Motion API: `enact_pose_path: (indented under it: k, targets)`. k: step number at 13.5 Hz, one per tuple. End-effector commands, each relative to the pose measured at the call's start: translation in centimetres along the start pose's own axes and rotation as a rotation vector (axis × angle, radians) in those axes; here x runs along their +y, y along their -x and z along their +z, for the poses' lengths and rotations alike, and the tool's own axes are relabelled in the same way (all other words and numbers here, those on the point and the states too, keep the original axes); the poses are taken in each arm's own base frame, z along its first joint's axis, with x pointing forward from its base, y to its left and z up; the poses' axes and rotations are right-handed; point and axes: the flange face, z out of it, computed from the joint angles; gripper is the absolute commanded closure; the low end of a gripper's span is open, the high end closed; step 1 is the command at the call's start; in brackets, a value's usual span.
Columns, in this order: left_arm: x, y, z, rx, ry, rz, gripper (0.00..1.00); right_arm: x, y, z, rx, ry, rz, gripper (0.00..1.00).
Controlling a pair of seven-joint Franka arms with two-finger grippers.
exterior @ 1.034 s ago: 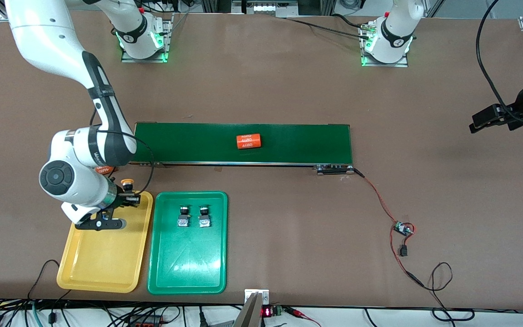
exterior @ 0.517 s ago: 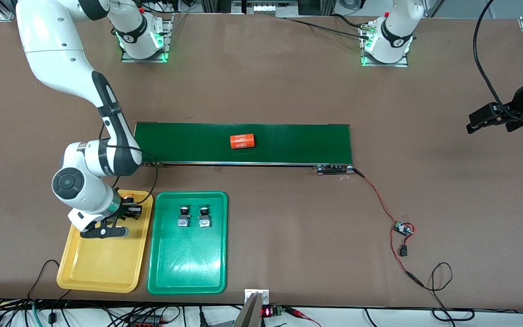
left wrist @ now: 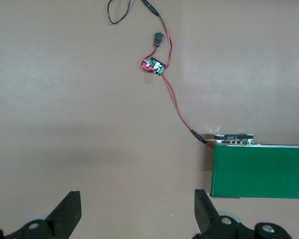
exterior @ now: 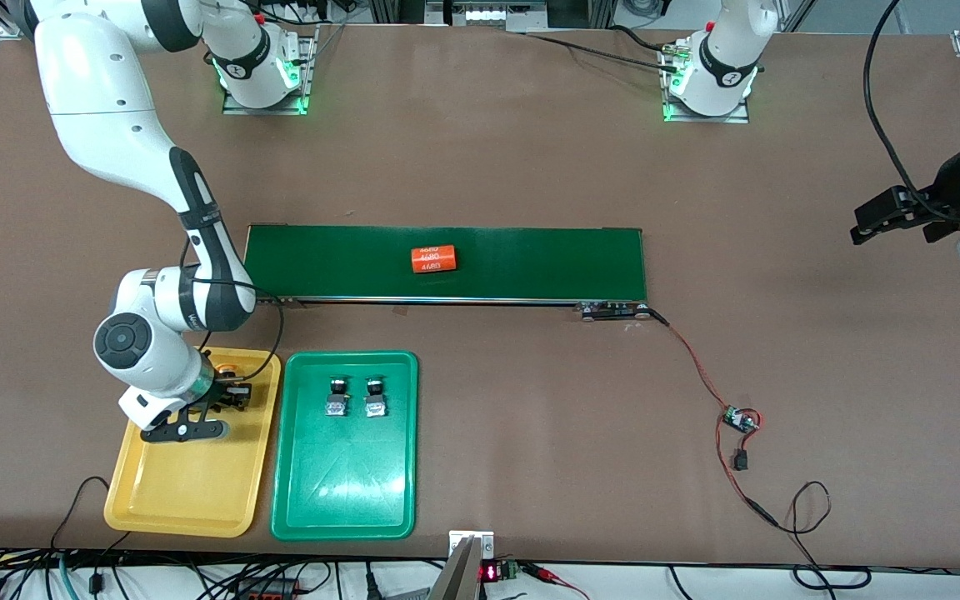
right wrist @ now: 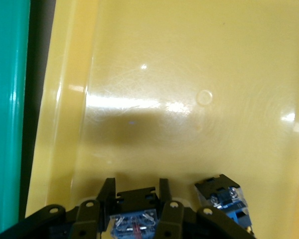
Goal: Sort buttons by color to trays
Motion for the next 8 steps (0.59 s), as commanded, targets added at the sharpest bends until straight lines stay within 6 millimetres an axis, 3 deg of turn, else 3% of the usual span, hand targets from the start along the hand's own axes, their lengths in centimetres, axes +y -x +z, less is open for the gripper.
enact_pose_path:
  k: [1,2,4,6,8]
  targets:
    - [-0.4,0.0,-0.4,0.007,0.013,-0.003,0.00,0.0,-0.4,0.5,0.015,-0.002,-0.006,0.45]
    - [-0.5,-0.2,-0.2,0.010,0.011,-0.005,0.00,0.3,-0.4,0.8,0.026,-0.002,-0.001,0.36]
    - [-0.7,-0.6,-0.2,0.033,0.012,0.005,0.00,0.2,-0.2,1.3,0.030,-0.009,0.016,0.00]
    - [-1.0,-0.6,-0.3,0.032,0.011,0.003,0.00,-0.2,-0.2,0.8,0.028,-0.032,0.033,0.00]
    - [-1.2,-0.4,-0.3,0.024,0.011,-0.002,0.00,-0.6,-0.4,-1.2,0.013,-0.038,0.027,0.00]
